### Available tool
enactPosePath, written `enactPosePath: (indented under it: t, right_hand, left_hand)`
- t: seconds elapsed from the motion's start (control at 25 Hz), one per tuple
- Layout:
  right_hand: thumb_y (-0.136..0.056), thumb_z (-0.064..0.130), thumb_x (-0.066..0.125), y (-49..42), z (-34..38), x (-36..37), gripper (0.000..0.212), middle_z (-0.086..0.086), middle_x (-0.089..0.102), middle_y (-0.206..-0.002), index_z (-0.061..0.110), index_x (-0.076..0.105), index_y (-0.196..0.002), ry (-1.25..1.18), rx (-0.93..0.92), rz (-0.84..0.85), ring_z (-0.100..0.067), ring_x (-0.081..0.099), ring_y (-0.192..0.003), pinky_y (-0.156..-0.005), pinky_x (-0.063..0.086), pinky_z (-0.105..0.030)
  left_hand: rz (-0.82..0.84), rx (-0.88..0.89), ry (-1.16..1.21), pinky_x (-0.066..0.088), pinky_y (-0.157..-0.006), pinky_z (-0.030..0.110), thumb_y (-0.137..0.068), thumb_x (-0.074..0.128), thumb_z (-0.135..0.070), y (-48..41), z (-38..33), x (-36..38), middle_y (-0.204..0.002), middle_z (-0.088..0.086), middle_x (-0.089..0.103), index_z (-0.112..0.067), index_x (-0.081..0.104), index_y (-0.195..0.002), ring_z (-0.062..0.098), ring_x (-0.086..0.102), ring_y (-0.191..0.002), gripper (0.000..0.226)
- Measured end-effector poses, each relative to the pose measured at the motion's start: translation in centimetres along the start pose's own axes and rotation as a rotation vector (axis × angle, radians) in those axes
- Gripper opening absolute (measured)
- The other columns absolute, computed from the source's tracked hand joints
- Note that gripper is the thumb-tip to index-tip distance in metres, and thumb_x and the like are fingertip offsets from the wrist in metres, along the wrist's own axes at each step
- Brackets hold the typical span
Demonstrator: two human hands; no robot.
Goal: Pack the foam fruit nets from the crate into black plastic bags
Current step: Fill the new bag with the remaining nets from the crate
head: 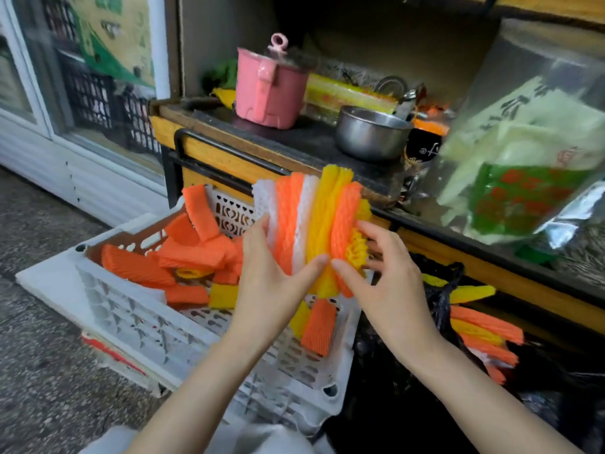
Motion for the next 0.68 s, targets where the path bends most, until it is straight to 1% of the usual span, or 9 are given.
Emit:
enactPosePath:
  t: [0.04, 0.12, 0.16, 0.2, 0.28, 0.4, 0.48, 0.56, 0.68]
  right_hand:
    - [-0.080, 0.032, 0.069, 0.3, 0.0, -1.3, 0.053, 0.015, 0.049, -0.123, 0.042, 0.041, -0.124, -0.015, -0.016, -0.046, 0.014, 0.049, -0.100, -0.078, 0.044, -0.005]
    - [-0.080, 0.030, 0.070, 0.9, -0.6, -4.0, 0.056, 0.012, 0.052, -0.124, 0.038, 0.043, -0.128, -0.032, -0.010, -0.131, 0.007, 0.052, -0.101, -0.083, 0.046, -0.011]
    - [-0.079, 0.030, 0.070, 1.4, -1.0, -5.5, 0.055, 0.011, 0.053, -0.122, 0.037, 0.044, -0.127, -0.040, -0.009, -0.176, 0.007, 0.052, -0.100, -0.083, 0.046, -0.011]
    - [-0.078, 0.028, 0.070, 1.9, -1.5, -7.0, 0.053, 0.010, 0.054, -0.119, 0.038, 0.045, -0.124, -0.048, -0.019, -0.225, 0.008, 0.052, -0.098, -0.081, 0.046, -0.009]
    - [-0.077, 0.017, 0.072, 3.0, -2.7, -10.0, 0.052, 0.005, 0.056, -0.116, 0.036, 0.047, -0.119, -0.069, -0.037, -0.328, 0.009, 0.054, -0.097, -0.078, 0.045, -0.006]
    - [-0.078, 0.005, 0.070, 5.1, -5.2, -14.0, 0.052, 0.002, 0.057, -0.118, 0.028, 0.050, -0.120, -0.111, 0.003, -0.420, 0.005, 0.057, -0.099, -0.079, 0.046, -0.007]
    - [-0.079, 0.002, 0.069, 6.4, -6.9, -15.9, 0.053, 0.005, 0.057, -0.120, 0.025, 0.050, -0.123, -0.152, 0.047, -0.420, 0.002, 0.057, -0.103, -0.079, 0.046, -0.008]
    - [-0.079, 0.000, 0.068, 7.4, -8.4, -17.4, 0.055, 0.014, 0.056, -0.121, 0.023, 0.049, -0.125, -0.201, 0.082, -0.404, 0.001, 0.058, -0.106, -0.079, 0.046, -0.008]
    - [-0.079, -0.005, 0.066, 8.3, -9.7, -18.5, 0.059, 0.016, 0.056, -0.120, 0.025, 0.047, -0.126, -0.229, 0.085, -0.380, 0.000, 0.058, -0.108, -0.080, 0.047, -0.011]
  left_hand:
    - [0.019, 0.034, -0.003, 0.020, -0.096, 0.010, -0.076, 0.071, -0.041, 0.2, -1.4, 0.8, -0.130, -0.018, 0.021, -0.018, 0.018, -0.146, -0.008, 0.022, -0.119, 0.091]
    - [0.083, 0.071, 0.008, 0.019, -0.091, 0.002, -0.076, 0.072, -0.042, 0.6, -4.0, 2.9, -0.128, -0.019, 0.018, -0.019, 0.015, -0.147, -0.011, 0.019, -0.116, 0.094]
    - [0.127, 0.079, 0.020, 0.019, -0.090, 0.001, -0.074, 0.073, -0.042, 0.9, -5.2, 4.3, -0.129, -0.019, 0.018, -0.019, 0.013, -0.147, -0.011, 0.019, -0.117, 0.097]
    - [0.165, 0.085, 0.035, 0.020, -0.093, 0.004, -0.071, 0.076, -0.041, 1.2, -6.3, 5.9, -0.130, -0.016, 0.019, -0.017, 0.013, -0.147, -0.008, 0.021, -0.120, 0.101]
    - [0.233, 0.098, 0.065, 0.024, -0.103, 0.016, -0.067, 0.080, -0.041, 1.9, -8.4, 9.0, -0.137, -0.009, 0.023, -0.014, 0.011, -0.147, 0.002, 0.026, -0.129, 0.109]
    - [0.376, 0.096, 0.073, 0.025, -0.113, 0.027, -0.059, 0.083, -0.049, 3.3, -10.9, 14.1, -0.144, -0.001, 0.018, -0.012, 0.003, -0.148, 0.009, 0.021, -0.137, 0.126]
    - [0.459, 0.079, 0.066, 0.026, -0.115, 0.033, -0.048, 0.076, -0.059, 4.2, -11.6, 17.2, -0.146, 0.000, 0.017, -0.012, 0.002, -0.148, 0.012, 0.021, -0.139, 0.133]
    - [0.519, 0.040, 0.078, 0.029, -0.114, 0.037, -0.037, 0.070, -0.069, 4.9, -12.0, 19.7, -0.147, 0.002, 0.020, -0.015, 0.004, -0.147, 0.014, 0.024, -0.139, 0.140]
    - [0.576, -0.032, 0.105, 0.036, -0.110, 0.037, -0.029, 0.068, -0.068, 5.4, -11.9, 22.1, -0.143, 0.003, 0.027, -0.021, 0.006, -0.145, 0.016, 0.032, -0.134, 0.139]
Point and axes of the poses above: each hand's wrist, its own y-axis away from the middle knuckle, its own x-axis out of the palm, z = x × y, the point moved 3 cm from there along -y, towards the middle knuckle
